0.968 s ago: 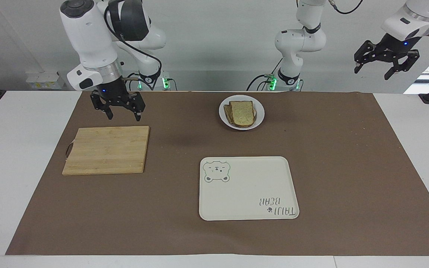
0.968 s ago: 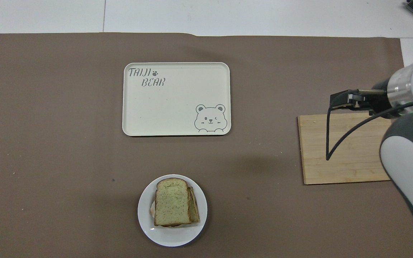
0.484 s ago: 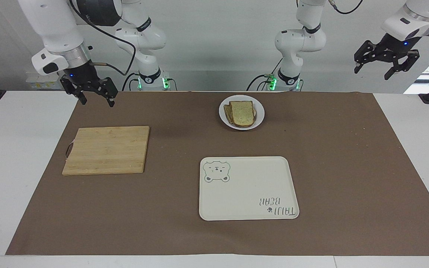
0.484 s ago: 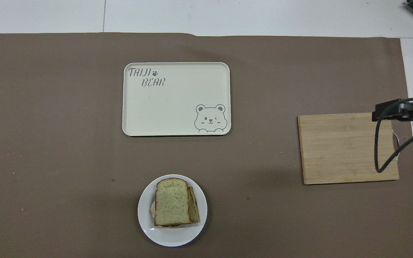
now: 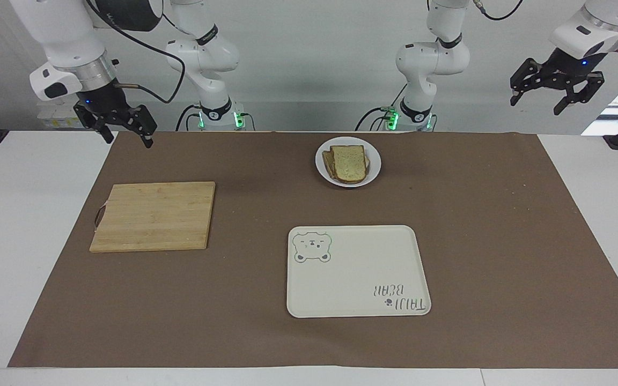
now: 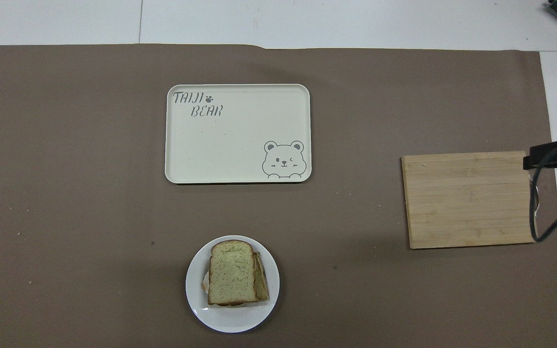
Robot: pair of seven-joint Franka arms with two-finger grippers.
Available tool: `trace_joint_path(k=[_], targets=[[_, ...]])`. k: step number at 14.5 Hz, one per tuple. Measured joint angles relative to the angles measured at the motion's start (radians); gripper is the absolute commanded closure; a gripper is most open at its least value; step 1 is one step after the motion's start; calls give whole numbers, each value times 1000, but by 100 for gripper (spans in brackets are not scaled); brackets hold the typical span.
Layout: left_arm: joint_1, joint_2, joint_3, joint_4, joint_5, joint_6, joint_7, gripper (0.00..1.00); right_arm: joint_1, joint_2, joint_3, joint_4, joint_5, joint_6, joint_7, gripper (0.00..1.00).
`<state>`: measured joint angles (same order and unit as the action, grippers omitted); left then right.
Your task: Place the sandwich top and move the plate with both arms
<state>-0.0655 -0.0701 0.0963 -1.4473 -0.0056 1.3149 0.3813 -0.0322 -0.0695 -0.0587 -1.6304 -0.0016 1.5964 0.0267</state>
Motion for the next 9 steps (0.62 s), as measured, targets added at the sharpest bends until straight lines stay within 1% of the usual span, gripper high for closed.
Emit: trace_joint_path(k=[3, 9], targets=[[0, 0, 0, 0, 0, 0, 0, 0, 0, -15, -22, 0, 0, 0, -68, 0], [0, 0, 0, 0, 0, 0, 0, 0, 4, -15, -18, -9, 0, -2, -70, 0]])
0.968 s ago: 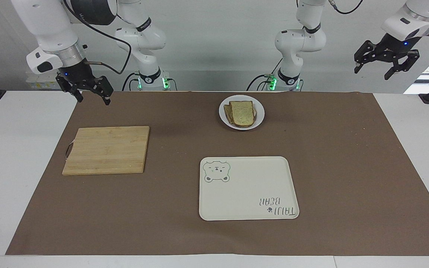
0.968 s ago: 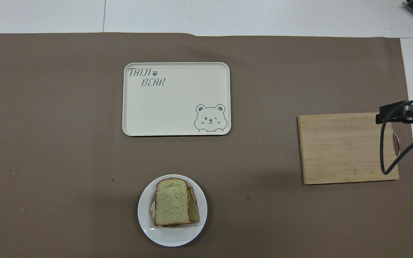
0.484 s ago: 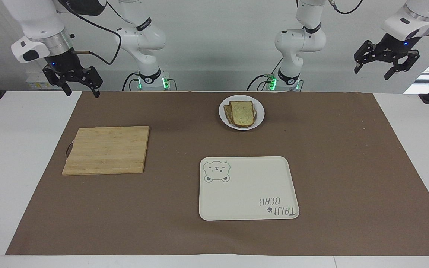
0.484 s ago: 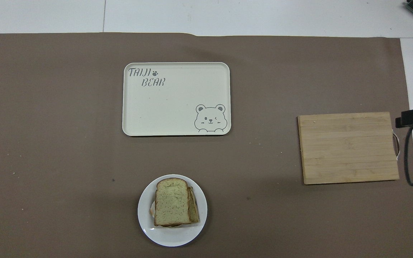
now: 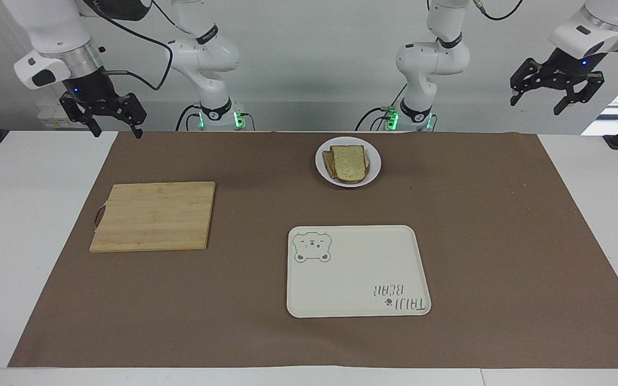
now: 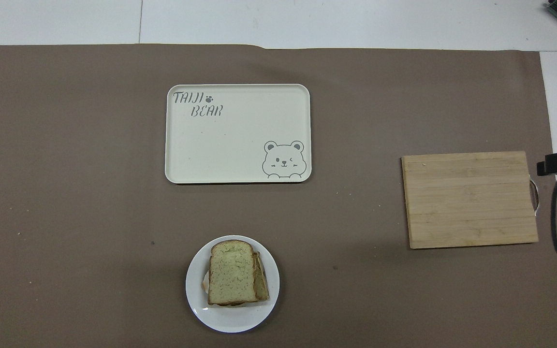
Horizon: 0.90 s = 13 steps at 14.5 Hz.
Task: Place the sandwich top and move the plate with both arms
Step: 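Reach the left gripper to the plate rim nearest the robot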
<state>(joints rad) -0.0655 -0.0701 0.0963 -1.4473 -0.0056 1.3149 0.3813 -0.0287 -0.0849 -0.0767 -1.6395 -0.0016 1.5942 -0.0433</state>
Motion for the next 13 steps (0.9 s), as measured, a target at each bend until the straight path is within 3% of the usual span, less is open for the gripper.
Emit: trace_joint_path(k=[5, 7, 9, 13], targets=[[-14, -2, -11, -6, -3, -25, 0, 0, 12, -4, 20, -2, 0, -1, 26, 0], [-19, -30, -13, -67, -70, -14, -5, 0, 14, -11, 35, 4, 0, -3, 43, 0], [-20, -94, -13, -206, -176, 54, -23, 0, 14, -19, 36, 4, 0, -11, 52, 0], [-41, -224, -26, -598, -382, 253, -27, 0, 14, -21, 36, 4, 0, -17, 53, 0]])
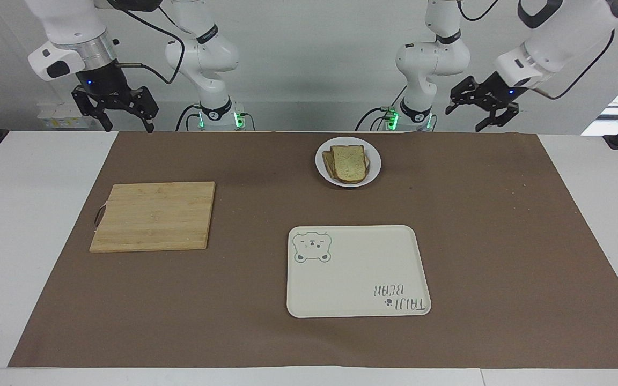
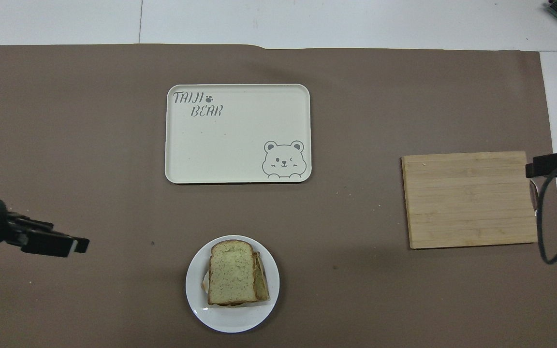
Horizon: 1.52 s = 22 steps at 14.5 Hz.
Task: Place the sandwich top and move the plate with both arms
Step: 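Reach the left gripper to the plate rim nearest the robot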
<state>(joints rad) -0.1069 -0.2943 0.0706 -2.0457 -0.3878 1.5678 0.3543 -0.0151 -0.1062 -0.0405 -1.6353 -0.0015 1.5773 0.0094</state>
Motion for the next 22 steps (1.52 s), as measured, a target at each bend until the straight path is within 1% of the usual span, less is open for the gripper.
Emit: trace_joint_path(k=[3, 6, 7, 8, 9, 10, 11, 13, 14, 15, 22], targets=[[-82, -49, -6, -277, -115, 227, 0, 0, 0, 0, 0, 0, 0, -3, 0, 0], [-145, -60, -8, -465, -232, 398, 30, 0, 0, -1, 0, 0, 0, -3, 0, 0], [-162, -59, -8, -520, -278, 453, 65, 7, 0, -1, 0, 0, 0, -3, 0, 0], [-177, -59, -8, -570, -318, 497, 101, 10, 0, -1, 0, 0, 0, -3, 0, 0], [-188, -58, -8, -610, -345, 525, 128, 16, 0, -1, 0, 0, 0, -3, 0, 0], [-192, -58, -8, -637, -357, 537, 143, 23, 0, -1, 0, 0, 0, -3, 0, 0], [-192, -58, -7, -655, -368, 542, 155, 26, 0, -1, 0, 0, 0, -3, 0, 0], [-192, -43, -6, -673, -429, 566, 190, 37, 0, -1, 0, 0, 0, -3, 0, 0], [-192, -27, -6, -676, -455, 582, 209, 48, 0, -1, 1, 0, 0, -3, 0, 0], [-192, -8, -6, -676, -470, 594, 226, 50, 0, -1, 1, 0, 0, -3, 0, 0], [-205, 49, -5, -676, -489, 604, 239, 50, 0, -1, 5, 0, 0, -3, 0, 0]])
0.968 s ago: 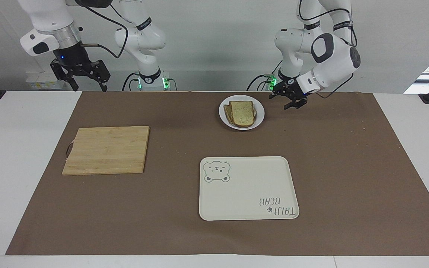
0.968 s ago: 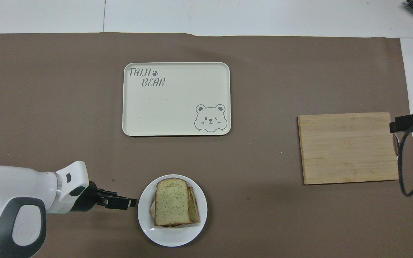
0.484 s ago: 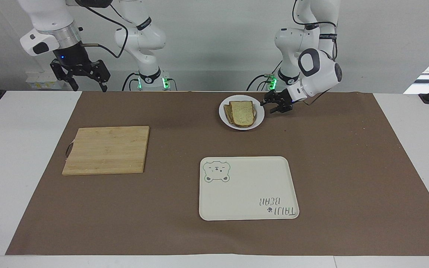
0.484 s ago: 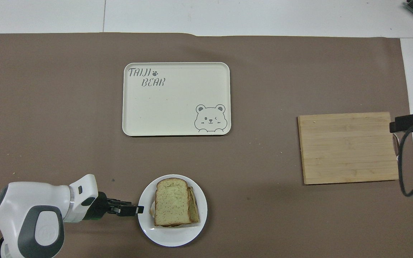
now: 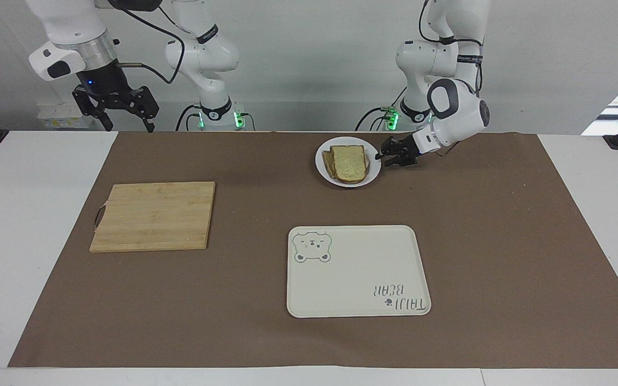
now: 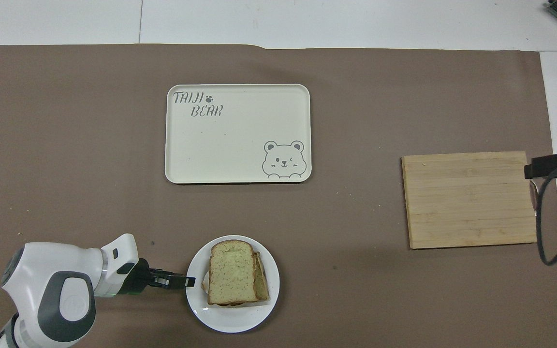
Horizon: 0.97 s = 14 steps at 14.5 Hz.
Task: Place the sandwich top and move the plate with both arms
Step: 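Reach the left gripper to the plate rim nearest the robot, then push the plate with the left gripper onto the bear tray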
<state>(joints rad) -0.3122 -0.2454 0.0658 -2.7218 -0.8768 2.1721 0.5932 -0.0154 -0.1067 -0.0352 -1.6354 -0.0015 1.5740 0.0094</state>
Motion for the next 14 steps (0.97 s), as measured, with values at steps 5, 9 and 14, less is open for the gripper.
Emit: trace_joint_path(k=[5, 9, 14], targets=[[-37, 6, -1, -16, -7, -2, 0, 100, 1, 0, -2, 0, 0, 0, 0, 0], [-38, 2, 5, -19, -24, -14, 0, 100, 10, 0, -3, 0, 0, 0, 0, 0], [-34, -3, 14, -14, -76, -31, 2, 100, 30, 0, -27, 0, 0, 0, 0, 0]])
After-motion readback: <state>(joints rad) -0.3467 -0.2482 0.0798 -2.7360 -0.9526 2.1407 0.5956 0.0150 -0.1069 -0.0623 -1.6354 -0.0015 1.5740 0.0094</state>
